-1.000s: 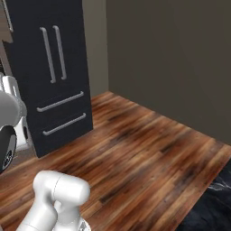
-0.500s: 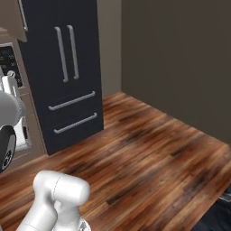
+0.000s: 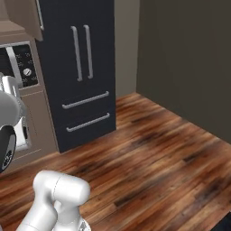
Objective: Move the bowls from the cabinet to the plates on the dining table.
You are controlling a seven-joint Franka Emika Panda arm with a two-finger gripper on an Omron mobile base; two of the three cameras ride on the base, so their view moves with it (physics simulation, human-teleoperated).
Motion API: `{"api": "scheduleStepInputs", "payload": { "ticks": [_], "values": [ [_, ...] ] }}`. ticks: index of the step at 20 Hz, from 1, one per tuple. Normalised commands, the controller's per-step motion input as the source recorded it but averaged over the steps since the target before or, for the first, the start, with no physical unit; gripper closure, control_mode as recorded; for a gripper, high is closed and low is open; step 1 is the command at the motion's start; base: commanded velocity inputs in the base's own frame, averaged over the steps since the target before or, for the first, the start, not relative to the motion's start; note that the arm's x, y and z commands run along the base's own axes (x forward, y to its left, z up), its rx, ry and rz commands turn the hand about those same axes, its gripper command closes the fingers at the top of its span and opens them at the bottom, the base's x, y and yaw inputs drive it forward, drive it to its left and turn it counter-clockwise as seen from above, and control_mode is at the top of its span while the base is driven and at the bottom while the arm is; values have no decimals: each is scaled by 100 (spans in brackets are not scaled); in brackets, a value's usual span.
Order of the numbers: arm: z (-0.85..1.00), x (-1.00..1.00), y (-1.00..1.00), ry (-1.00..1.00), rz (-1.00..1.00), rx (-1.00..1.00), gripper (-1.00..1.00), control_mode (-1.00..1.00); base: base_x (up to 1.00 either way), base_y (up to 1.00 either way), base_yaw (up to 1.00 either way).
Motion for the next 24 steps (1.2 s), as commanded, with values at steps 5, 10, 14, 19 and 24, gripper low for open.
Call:
{"api": "scheduleStepInputs", "payload": {
  "ticks": [5, 10, 14, 19, 24],
  "values": [
    [0, 0, 0, 0, 0, 0, -100, 100, 0, 7, 24],
    [0, 0, 0, 0, 0, 0, -100, 100, 0, 6, 24],
    [0, 0, 0, 0, 0, 0, -100, 100, 0, 6, 24],
    [0, 0, 0, 0, 0, 0, -100, 100, 0, 6, 24],
    [0, 0, 0, 0, 0, 0, -100, 100, 0, 6, 24]
  ]
}}
